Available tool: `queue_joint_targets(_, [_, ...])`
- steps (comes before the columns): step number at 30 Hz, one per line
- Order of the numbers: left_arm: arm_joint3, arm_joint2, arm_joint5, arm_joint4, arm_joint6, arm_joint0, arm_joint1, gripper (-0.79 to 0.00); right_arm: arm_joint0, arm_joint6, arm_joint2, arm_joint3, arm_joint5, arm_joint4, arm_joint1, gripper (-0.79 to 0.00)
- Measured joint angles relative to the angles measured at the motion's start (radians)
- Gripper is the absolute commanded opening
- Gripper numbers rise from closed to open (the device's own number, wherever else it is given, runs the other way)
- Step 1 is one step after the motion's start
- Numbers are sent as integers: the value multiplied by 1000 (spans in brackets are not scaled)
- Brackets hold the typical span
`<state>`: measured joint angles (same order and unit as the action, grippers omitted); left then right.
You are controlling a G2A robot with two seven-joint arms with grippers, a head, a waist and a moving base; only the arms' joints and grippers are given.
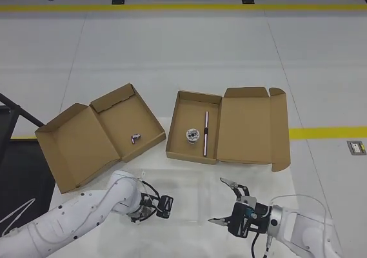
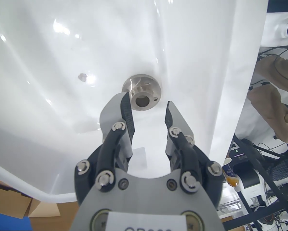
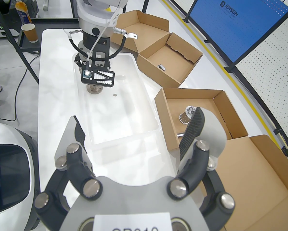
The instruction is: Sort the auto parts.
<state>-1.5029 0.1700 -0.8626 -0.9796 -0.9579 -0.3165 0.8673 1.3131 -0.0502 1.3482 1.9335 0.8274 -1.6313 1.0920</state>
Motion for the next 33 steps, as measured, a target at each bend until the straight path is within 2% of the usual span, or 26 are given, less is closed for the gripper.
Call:
queue_joint_targets(11, [58,0,6,21,-6,8,41,-425,0,0,0,0,0,0,0,0])
queue_joint_targets(25, [116,0,-16,-50,16,-10,71,-437,0,0,0,0,0,0,0,0])
queue_joint_targets(28, [127,0,-19,-60,19,-13,78,-453,0,0,0,0,0,0,0,0])
queue_joint_targets(31, [133,0,-21,-63,21,-13,83,-523,0,0,0,0,0,0,0,0])
queue_joint_targets(33, [137,0,-23,-67,23,-14,87,-529,0,0,0,0,0,0,0,0])
